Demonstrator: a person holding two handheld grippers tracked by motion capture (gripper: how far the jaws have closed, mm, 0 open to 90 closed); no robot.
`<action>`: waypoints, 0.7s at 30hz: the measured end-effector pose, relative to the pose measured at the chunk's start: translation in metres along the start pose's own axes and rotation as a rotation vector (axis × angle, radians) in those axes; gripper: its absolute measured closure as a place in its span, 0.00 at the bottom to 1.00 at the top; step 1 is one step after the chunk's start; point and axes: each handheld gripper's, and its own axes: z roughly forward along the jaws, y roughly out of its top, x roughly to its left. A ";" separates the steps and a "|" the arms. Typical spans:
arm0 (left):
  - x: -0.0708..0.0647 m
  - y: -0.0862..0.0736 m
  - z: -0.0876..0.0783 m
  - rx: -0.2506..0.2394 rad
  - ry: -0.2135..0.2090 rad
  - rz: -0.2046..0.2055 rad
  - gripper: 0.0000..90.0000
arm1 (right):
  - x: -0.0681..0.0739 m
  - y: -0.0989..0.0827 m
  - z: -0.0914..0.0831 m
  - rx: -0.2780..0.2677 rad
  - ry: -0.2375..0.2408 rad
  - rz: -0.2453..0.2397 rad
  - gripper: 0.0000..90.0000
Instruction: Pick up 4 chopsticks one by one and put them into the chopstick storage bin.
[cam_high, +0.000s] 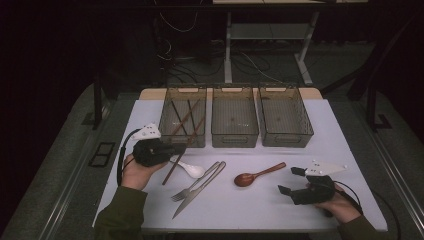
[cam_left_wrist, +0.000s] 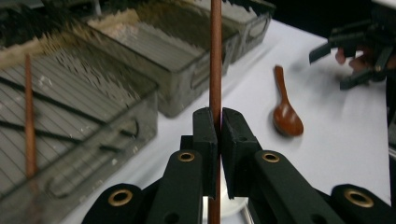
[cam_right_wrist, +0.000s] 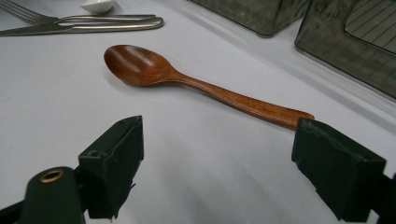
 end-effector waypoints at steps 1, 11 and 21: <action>0.001 0.003 0.000 -0.003 0.003 0.001 0.93 | 0.000 0.000 0.000 0.000 -0.001 -0.001 0.18; 0.018 0.036 0.009 -0.024 0.032 0.011 0.93 | 0.000 0.000 -0.001 0.000 0.001 0.002 0.18; 0.047 0.074 0.014 -0.038 0.082 0.005 0.93 | 0.000 0.000 0.000 -0.001 0.002 0.001 0.18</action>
